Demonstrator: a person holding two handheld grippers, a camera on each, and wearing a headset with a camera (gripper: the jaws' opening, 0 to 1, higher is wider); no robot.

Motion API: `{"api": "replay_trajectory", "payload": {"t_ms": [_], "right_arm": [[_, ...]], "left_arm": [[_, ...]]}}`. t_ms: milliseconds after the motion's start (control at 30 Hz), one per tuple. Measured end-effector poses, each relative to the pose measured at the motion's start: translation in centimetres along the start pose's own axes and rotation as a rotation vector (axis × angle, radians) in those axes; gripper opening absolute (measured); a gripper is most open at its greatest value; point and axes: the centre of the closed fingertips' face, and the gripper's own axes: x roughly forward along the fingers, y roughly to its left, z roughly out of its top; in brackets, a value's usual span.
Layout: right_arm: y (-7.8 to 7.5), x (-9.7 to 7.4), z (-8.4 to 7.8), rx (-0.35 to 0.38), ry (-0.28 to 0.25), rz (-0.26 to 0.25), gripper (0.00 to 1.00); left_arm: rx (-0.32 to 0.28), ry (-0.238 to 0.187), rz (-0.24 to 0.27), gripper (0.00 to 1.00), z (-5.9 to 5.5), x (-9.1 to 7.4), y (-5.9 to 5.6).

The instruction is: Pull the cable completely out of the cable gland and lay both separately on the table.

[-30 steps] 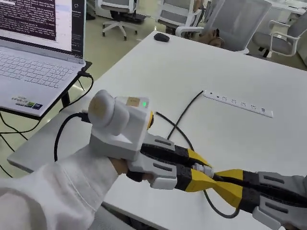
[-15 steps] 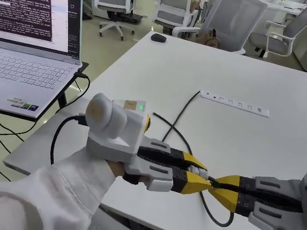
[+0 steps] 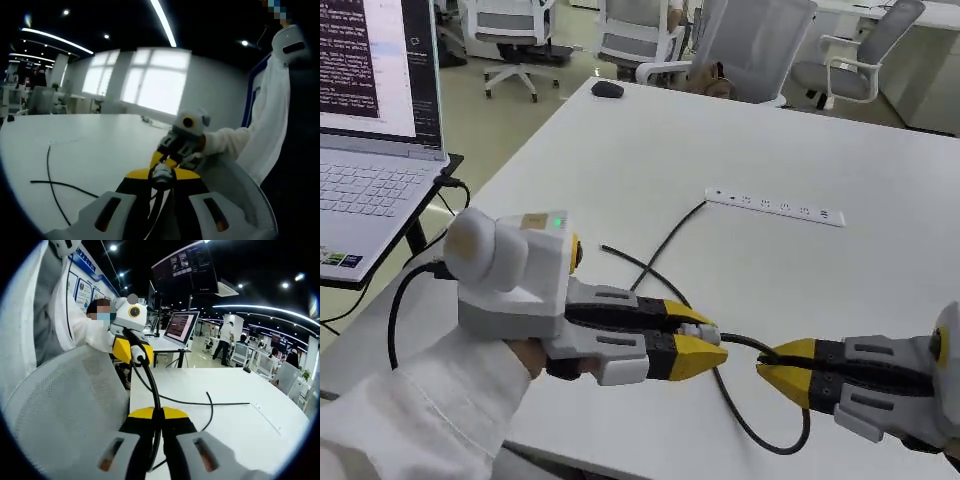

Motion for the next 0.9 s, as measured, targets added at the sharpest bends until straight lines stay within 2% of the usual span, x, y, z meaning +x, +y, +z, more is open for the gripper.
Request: {"api": "replay_trajectory", "payload": {"t_ms": [233,267,333,400,433,467,500,533,567,600,633,700,767,867,900], "right_arm": [[-0.5,-0.3,-0.5,0.048,0.009,-0.023,0.03],[-0.4,-0.4,-0.3,0.078,-0.004,-0.025,0.03],[-0.5,-0.5,-0.1,0.086,-0.013,-0.030,0.04],[-0.2,-0.5,0.5,0.124,-0.036,-0.011,0.04],[0.0,-0.3,1.1,0.133,-0.066,0.002,0.05],[0.3,-0.1,1.9,0.110,-0.095,0.016,0.08],[0.6,0.0,3.2,0.086,-0.142,0.031,0.12],[0.6,0.0,3.6,0.086,-0.157,0.032,0.17],[0.7,0.1,4.7,0.101,-0.203,0.037,0.19],[0.9,0.1,5.7,0.106,-0.241,0.056,0.20],[1.0,0.1,7.0,0.105,-0.303,0.078,0.18],[1.2,0.4,8.1,0.119,-0.347,0.107,0.16],[1.5,1.0,7.9,0.126,-0.332,0.128,0.17],[2.6,2.0,6.7,0.136,-0.265,0.183,0.18],[2.9,2.1,6.3,0.132,-0.244,0.195,0.16]], "left_arm": [[0.022,-0.023,0.035,0.17,0.4,-0.5,0.7],[0.029,-0.022,0.036,0.17,0.4,-0.5,0.7],[0.041,-0.023,0.040,0.17,0.4,-0.5,0.8],[0.038,-0.028,0.043,0.17,0.4,-0.6,0.9],[0.039,-0.033,0.045,0.17,0.5,-0.7,0.9],[0.038,-0.033,0.047,0.17,0.5,-0.7,0.9],[0.040,-0.027,0.046,0.17,0.4,-0.6,0.9],[0.042,-0.021,0.042,0.17,0.3,-0.6,0.8],[0.052,-0.002,0.035,0.17,-0.1,-0.4,0.7],[0.052,0.005,0.034,0.17,-0.2,-0.2,0.6],[0.048,0.012,0.029,0.17,-0.3,-0.1,0.6],[0.051,0.021,0.020,0.17,-0.4,0.0,0.5],[0.050,0.023,0.010,0.17,-0.5,0.0,0.3],[0.067,0.022,-0.001,0.17,-0.4,0.1,0.0],[0.074,0.034,-0.003,0.17,-0.6,0.1,0.0]]}}
